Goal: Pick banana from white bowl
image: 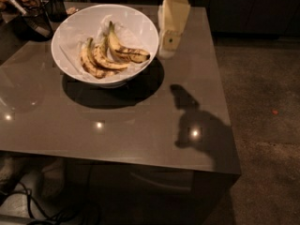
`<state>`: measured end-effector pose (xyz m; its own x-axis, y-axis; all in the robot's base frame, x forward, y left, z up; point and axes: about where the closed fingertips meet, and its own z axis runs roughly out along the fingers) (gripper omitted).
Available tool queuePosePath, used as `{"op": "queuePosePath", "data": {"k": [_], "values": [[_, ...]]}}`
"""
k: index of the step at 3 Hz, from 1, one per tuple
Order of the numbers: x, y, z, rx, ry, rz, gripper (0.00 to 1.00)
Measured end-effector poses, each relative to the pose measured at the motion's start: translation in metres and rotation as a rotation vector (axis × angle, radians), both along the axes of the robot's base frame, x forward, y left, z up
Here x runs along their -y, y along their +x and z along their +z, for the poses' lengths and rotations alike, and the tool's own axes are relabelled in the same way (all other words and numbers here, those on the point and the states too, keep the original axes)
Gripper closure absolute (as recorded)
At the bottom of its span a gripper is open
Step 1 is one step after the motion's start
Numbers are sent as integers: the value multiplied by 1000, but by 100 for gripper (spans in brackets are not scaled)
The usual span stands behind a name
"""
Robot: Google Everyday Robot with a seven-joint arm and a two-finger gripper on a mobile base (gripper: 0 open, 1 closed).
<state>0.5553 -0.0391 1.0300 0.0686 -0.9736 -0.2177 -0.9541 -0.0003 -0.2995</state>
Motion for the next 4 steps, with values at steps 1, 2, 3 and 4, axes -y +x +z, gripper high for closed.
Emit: {"op": "queuePosePath", "data": {"k": [1, 2, 3, 4], "values": [[-17, 24, 10, -32, 101, 10, 5], [-32, 47, 13, -56, 187, 20, 14], [-42, 66, 6, -87, 237, 13, 20], [-51, 80, -9, -130, 266, 4, 21]]}}
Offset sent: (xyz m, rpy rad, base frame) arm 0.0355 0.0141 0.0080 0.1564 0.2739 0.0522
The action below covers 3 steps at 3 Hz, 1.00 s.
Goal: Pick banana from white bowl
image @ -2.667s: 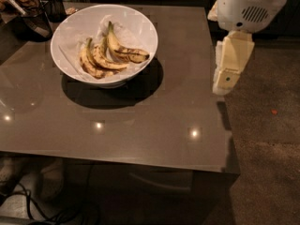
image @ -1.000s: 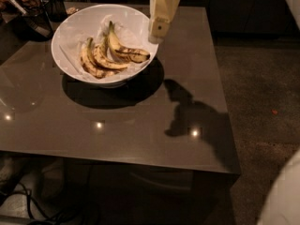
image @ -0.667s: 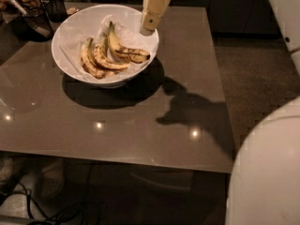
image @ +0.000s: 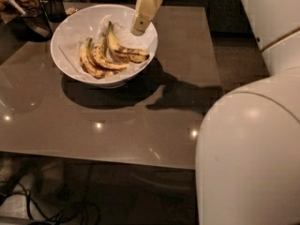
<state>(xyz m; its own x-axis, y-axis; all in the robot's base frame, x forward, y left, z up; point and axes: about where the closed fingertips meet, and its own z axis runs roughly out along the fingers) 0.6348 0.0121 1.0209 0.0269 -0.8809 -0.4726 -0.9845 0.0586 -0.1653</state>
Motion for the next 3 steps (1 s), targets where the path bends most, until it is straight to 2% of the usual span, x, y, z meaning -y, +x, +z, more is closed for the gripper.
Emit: {"op": "queuePosePath", "data": {"k": [1, 2, 3], "values": [[-14, 10, -21, -54, 4, -3, 20], [-25, 19, -43, -107, -26, -38, 21], [-34, 25, -61, -143, -70, -73, 26]]}}
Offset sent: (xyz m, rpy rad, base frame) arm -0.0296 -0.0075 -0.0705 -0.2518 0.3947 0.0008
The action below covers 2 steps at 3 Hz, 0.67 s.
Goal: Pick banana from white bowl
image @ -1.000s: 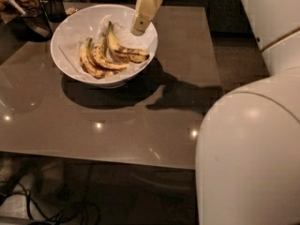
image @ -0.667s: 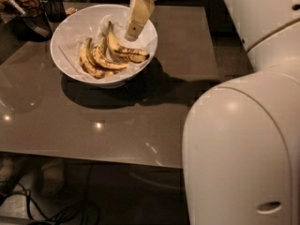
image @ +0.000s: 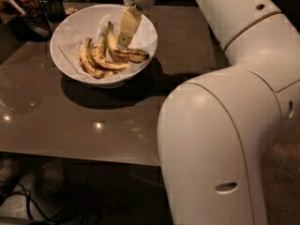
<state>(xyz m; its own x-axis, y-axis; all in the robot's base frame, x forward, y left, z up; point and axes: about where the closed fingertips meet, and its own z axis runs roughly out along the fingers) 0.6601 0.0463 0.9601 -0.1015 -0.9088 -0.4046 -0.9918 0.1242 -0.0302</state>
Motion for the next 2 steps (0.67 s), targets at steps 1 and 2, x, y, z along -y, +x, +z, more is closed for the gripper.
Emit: {"op": "queuePosePath", "data": {"k": [1, 2], "values": [[-7, 5, -14, -21, -41, -18, 27], [-7, 11, -25, -39, -71, -42, 26]]}}
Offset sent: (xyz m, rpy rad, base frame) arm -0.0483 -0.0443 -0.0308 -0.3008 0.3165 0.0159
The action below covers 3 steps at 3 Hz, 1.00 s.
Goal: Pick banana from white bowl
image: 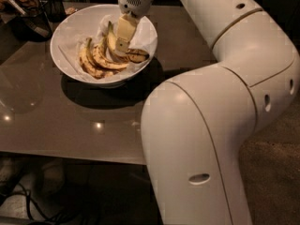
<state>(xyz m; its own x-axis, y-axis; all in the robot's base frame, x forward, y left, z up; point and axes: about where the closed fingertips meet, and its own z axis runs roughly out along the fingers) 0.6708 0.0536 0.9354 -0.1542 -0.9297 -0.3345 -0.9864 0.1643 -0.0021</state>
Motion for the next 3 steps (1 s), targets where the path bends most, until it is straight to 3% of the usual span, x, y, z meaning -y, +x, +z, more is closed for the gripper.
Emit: {"op": "queuePosePath", "data": {"k": [3], "values": [[-8, 10, -18, -29, -34, -9, 27]]}}
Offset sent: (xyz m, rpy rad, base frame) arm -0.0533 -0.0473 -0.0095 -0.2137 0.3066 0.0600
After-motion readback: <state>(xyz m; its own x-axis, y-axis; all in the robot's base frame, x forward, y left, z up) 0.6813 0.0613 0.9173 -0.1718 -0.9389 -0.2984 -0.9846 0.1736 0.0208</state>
